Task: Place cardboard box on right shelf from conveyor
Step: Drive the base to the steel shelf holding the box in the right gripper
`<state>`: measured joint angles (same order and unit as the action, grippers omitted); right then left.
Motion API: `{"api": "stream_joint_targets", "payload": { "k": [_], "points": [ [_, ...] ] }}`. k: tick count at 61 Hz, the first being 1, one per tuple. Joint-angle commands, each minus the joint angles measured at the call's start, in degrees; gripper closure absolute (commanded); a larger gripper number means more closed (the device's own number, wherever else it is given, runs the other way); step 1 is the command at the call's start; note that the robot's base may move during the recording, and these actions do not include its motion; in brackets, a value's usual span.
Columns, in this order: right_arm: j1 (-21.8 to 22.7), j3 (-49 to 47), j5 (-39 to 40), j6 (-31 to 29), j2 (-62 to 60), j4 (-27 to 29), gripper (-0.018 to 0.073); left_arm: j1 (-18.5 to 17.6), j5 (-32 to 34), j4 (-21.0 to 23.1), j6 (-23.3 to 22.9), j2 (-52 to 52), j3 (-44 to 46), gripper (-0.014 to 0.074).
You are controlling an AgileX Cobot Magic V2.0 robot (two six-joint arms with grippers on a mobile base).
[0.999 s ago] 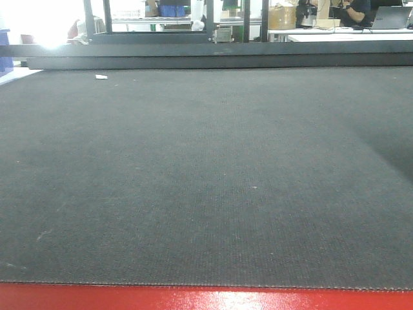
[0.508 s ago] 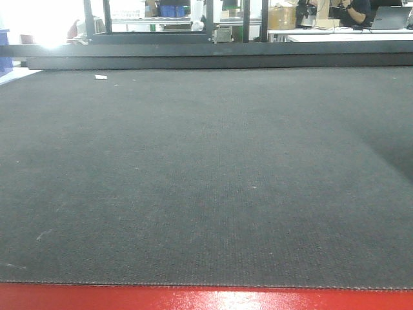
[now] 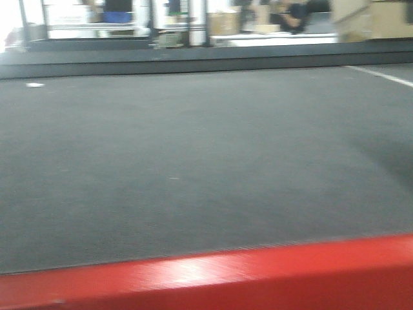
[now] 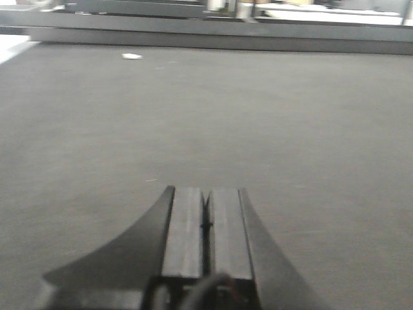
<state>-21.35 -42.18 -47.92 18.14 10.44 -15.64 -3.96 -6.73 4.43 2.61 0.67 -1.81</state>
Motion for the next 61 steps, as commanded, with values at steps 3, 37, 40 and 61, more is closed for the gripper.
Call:
{"api": "stream_joint_targets", "payload": {
  "k": [3,37,40,61],
  "points": [
    [0.40,-1.42,5.71,-0.37,0.88,-1.48,0.0344,-0.08,4.96,0.34,0.02,0.86,-0.44,0.0713],
    [0.40,-1.42,5.71,-0.37,0.88,-1.48,0.0344,-0.08,4.96,0.34,0.02,0.86,-0.44,0.0713],
    [0.40,-1.42,5.71,-0.37,0.88,-1.48,0.0344,-0.08,4.96,0.34,0.02,0.86,-0.44,0.0713],
    [0.40,-1.42,5.71,-0.37,0.88,-1.48,0.0344,-0.08,4.96,0.34,0.02,0.86,-0.44,0.0713]
  ]
}}
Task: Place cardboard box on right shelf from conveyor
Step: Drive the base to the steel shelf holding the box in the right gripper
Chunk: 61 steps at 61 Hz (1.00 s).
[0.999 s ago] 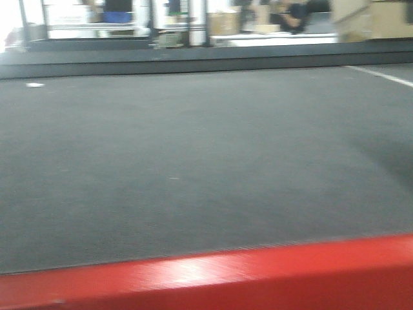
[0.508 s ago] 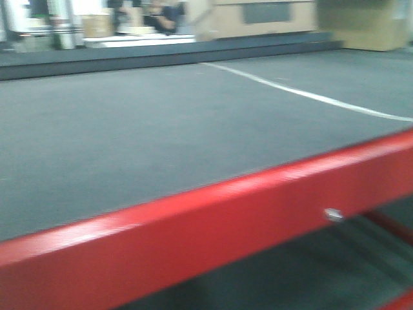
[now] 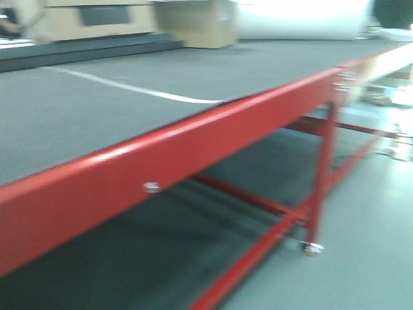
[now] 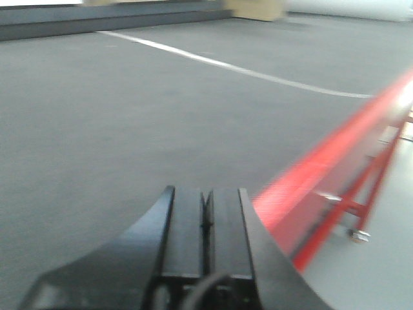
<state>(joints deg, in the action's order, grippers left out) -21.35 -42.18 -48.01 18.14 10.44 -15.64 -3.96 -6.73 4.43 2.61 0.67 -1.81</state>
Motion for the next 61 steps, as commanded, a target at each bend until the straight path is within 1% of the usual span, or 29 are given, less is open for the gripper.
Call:
{"api": "stream_joint_targets", "payload": {
  "k": [1,61],
  "points": [
    [0.40,-1.42,5.80,-0.37,0.88,-1.48,0.0344,-0.08,4.96,0.34,0.02,0.86,-0.44,0.0713],
    [0.40,-1.42,5.80,-0.37,0.88,-1.48,0.0344,0.07,4.96,0.34,0.02,0.86,-0.44,0.0713]
  ]
}}
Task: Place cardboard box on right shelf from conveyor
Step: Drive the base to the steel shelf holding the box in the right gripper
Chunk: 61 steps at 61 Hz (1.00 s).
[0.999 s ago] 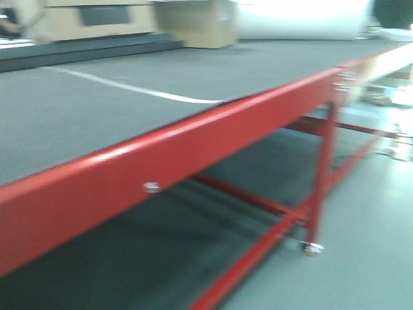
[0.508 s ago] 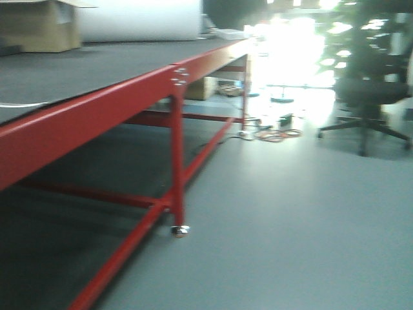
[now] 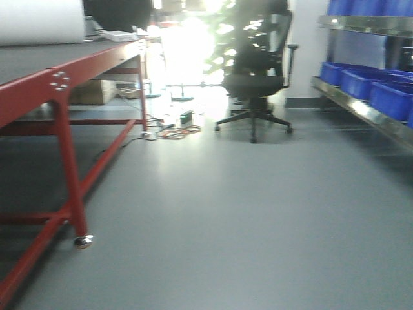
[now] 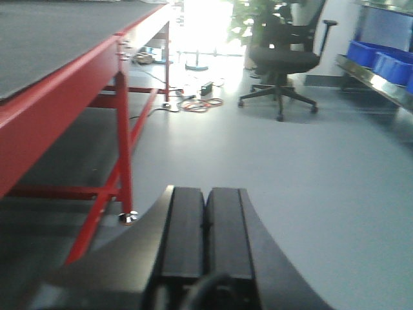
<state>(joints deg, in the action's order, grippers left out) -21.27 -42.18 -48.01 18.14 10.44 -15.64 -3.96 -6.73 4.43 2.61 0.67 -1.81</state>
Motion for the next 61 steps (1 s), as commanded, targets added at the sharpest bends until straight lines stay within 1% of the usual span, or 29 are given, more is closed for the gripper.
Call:
{"api": "stream_joint_targets", "payload": {
  "k": [1,61],
  "points": [
    [0.32,-1.42,5.80,-0.37,0.88,-1.48,0.0344,0.07,4.96,0.34,0.02,0.86,-0.44,0.0713],
    [0.32,-1.42,5.54,-0.37,0.85,-1.48,0.0344,-0.30,4.96,0.34,0.02,0.86,-0.54,0.0712]
  ]
}}
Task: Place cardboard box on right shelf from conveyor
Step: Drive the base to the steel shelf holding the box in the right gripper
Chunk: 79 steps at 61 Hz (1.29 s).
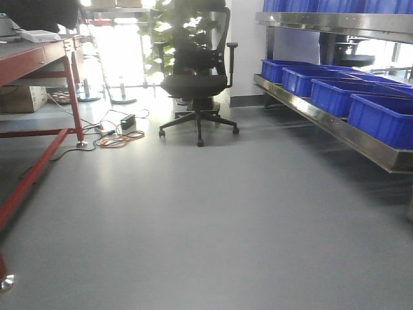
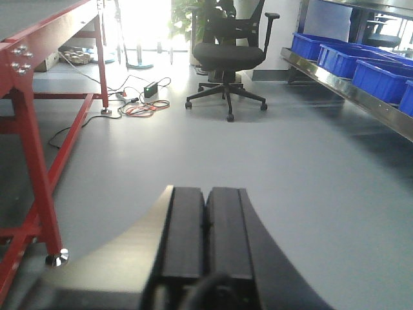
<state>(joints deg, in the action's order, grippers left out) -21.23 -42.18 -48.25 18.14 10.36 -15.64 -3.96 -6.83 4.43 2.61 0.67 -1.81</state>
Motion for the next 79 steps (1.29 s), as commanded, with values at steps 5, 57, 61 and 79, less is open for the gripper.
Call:
{"api": "stream_joint_targets", "payload": {
  "k": [5,57,61,79],
  "points": [
    [0.28,-1.42,5.71,-0.37,0.94,-1.48,0.0344,-0.30,5.06,0.34,0.02,0.96,-0.54,0.0713],
    [0.28,-1.42,5.71,-0.37,0.94,-1.48,0.0344,-0.30,5.06,0.34,0.02,0.96,-0.54,0.0713],
    [0.28,-1.42,5.71,-0.37,0.94,-1.48,0.0344,-0.30,5.06,0.34,0.02,0.96,-0.54,0.0713],
    [0.28,-1.42,5.71,-0.37,0.94,-1.48,0.0344,-0.20,5.06,0.34,0.02,0.96,-0.54,0.0713]
  ]
}}
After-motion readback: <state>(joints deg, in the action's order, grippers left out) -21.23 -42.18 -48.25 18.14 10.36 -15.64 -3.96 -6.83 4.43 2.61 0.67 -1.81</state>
